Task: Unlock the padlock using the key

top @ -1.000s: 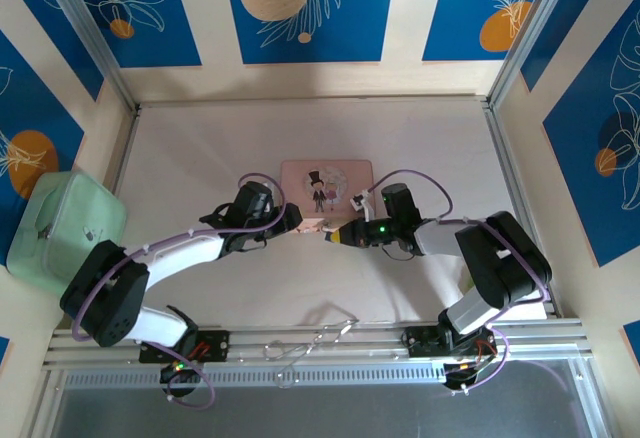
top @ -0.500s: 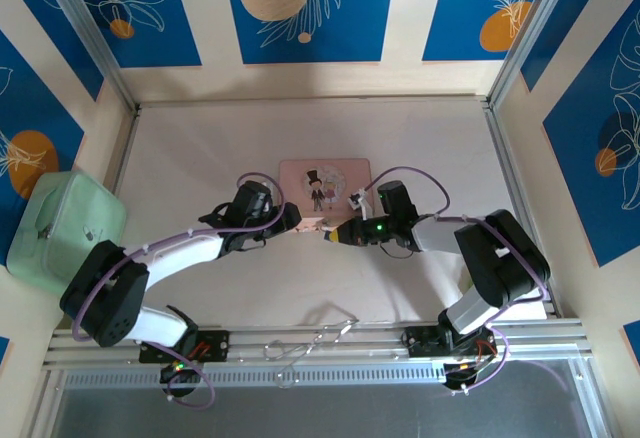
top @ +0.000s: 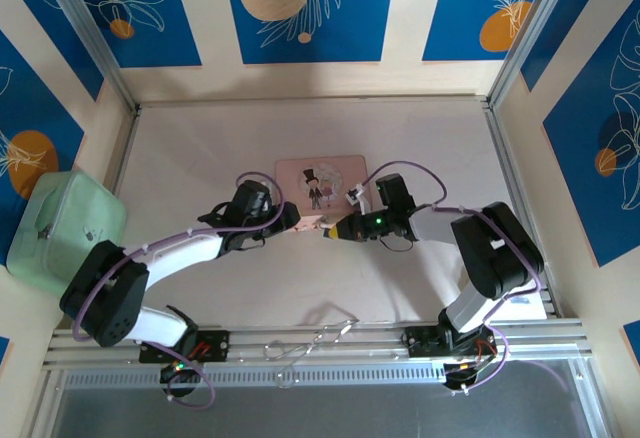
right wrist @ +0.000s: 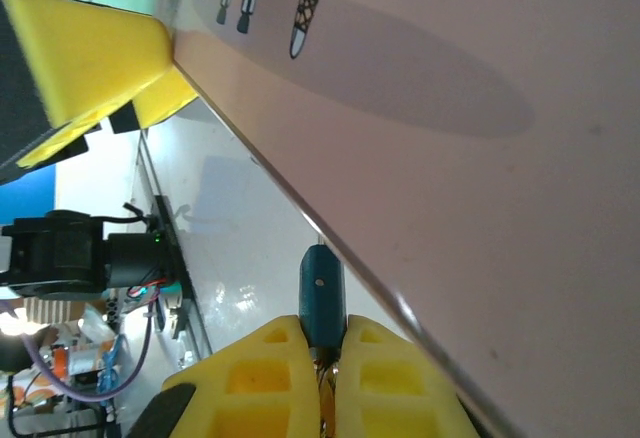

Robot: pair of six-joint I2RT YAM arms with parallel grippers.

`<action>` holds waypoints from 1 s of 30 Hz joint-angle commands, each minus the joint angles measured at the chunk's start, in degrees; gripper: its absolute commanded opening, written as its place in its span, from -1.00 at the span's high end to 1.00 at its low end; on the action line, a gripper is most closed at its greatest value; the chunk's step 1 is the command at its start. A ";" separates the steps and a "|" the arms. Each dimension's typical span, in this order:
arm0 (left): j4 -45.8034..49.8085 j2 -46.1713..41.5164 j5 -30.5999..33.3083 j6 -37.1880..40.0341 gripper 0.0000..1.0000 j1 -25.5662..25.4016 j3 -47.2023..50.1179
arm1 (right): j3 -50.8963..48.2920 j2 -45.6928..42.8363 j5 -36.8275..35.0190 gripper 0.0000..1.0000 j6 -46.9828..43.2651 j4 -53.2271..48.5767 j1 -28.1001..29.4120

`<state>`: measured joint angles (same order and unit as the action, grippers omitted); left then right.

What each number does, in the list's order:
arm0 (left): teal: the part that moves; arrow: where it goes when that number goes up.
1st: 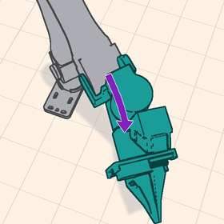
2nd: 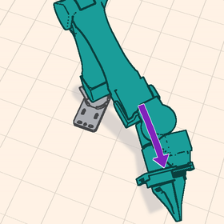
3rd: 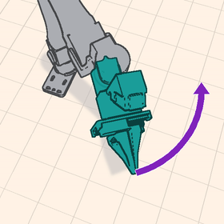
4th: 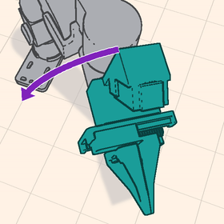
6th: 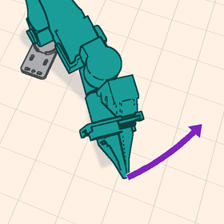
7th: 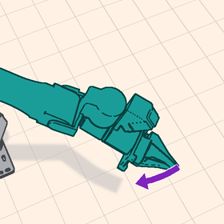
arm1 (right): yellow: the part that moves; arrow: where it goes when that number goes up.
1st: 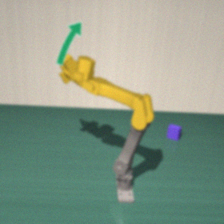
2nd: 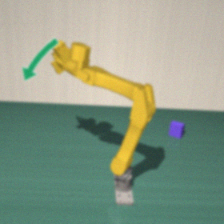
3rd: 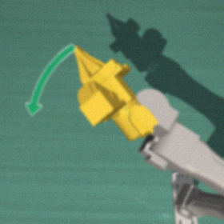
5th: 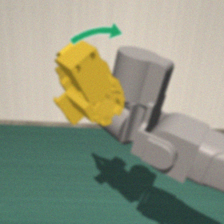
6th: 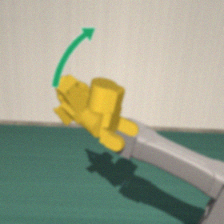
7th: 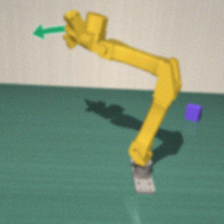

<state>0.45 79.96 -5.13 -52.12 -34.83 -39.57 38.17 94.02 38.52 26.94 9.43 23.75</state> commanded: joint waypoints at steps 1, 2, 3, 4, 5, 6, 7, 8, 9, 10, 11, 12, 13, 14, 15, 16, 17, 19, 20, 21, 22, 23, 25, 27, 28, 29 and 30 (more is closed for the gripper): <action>6.96 0.72 0.03 1.58 -0.33 0.68 0.82 | -0.88 4.43 4.27 1.00 2.74 -3.58 -1.11; 7.12 0.72 0.03 1.74 -0.34 0.71 0.65 | -0.61 5.13 6.05 1.00 2.94 -2.79 -1.24; 7.24 0.72 0.09 1.83 -0.33 0.73 0.55 | -0.32 5.82 7.22 1.00 2.95 -2.58 -1.24; 7.36 0.72 0.16 1.93 -0.33 0.73 0.42 | 0.01 6.60 8.18 1.00 3.03 -2.25 -1.25; 7.31 0.72 0.11 1.93 -0.33 0.73 0.33 | 0.27 7.40 9.04 1.00 3.25 -1.75 -1.24; 7.31 0.72 0.12 2.01 -0.33 0.73 0.27 | 0.56 8.07 9.26 1.00 3.38 -1.66 -1.29; 7.41 0.81 0.14 2.02 -0.33 0.79 0.18 | 0.98 8.68 9.00 1.00 3.31 -2.02 -1.32; 7.45 0.88 0.03 2.11 -0.32 0.82 0.11 | 1.32 9.41 8.94 1.00 3.38 -2.26 -1.34; 7.54 0.90 0.03 2.11 -0.32 0.82 0.03 | 1.57 10.08 9.10 1.00 3.51 -2.20 -1.34; 7.76 0.92 0.00 2.24 -0.32 0.91 -0.10 | 1.79 10.66 9.26 1.00 3.65 -2.27 -1.34; 7.89 0.90 -0.06 2.35 -0.32 0.90 -0.13 | 1.99 11.20 9.22 1.00 3.73 -2.39 -1.38; 8.13 0.90 -0.06 2.45 -0.31 0.99 -0.20 | 2.16 11.59 9.37 1.00 3.82 -2.32 -1.32; 8.27 0.81 -0.06 2.52 -0.31 1.08 -0.20 | 2.38 12.07 9.52 1.00 3.91 -2.65 -1.27; 8.42 0.70 -0.06 2.63 -0.31 1.23 -0.27 | 2.66 12.39 9.03 1.00 3.83 -3.29 -1.17; 8.59 0.57 -0.06 2.80 -0.31 1.33 -0.41 | 2.65 12.60 8.43 1.00 3.96 -3.72 -1.16; 8.84 0.47 -0.06 2.81 -0.31 1.47 -0.37 | 2.53 12.89 7.80 1.00 4.31 -4.02 -1.24; 8.92 0.30 -0.05 2.90 -0.31 1.62 -0.38 | 2.38 13.23 6.95 1.00 4.94 -4.46 -1.40; 9.07 -0.05 -0.06 2.90 -0.31 1.82 -0.39 | 2.22 13.64 5.53 1.00 6.56 -5.57 -2.29; 9.07 -0.16 -0.06 2.97 -0.31 1.87 -0.39 | 1.63 13.46 5.15 1.00 7.57 -5.35 -2.68; 9.20 -0.24 -0.06 3.07 -0.30 1.89 -0.41 | 1.18 12.99 4.68 1.00 8.09 -5.49 -2.89; 9.19 -0.22 -0.15 3.14 -0.30 1.90 -0.29 | 0.90 12.39 4.02 1.00 8.22 -6.01 -2.92; 9.21 -0.21 -0.23 3.21 -0.29 1.96 -0.32 | 0.72 11.84 3.51 1.00 8.37 -6.68 -2.82; 9.03 -0.08 -0.39 3.34 -0.29 2.05 -0.14 | 0.76 11.92 4.14 1.00 8.15 -7.02 -2.72; 8.76 0.28 -0.58 3.34 -0.28 2.21 -0.04 | 1.82 13.03 5.31 1.00 6.55 -8.66 -2.28; 8.65 0.45 -0.74 3.42 -0.28 2.35 -0.01 | 2.68 13.75 5.61 1.00 5.41 -10.23 -1.98; 8.66 0.54 -0.93 3.50 -0.27 2.44 -0.01 | 3.52 14.48 6.26 1.00 4.51 -11.49 -1.54; 8.69 0.54 -1.02 3.67 -0.27 2.48 -0.04 | 4.07 14.91 6.63 1.00 3.81 -12.26 -1.15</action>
<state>2.70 79.61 -5.54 -50.48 -33.26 -40.34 43.44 102.24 48.99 26.46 12.32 21.76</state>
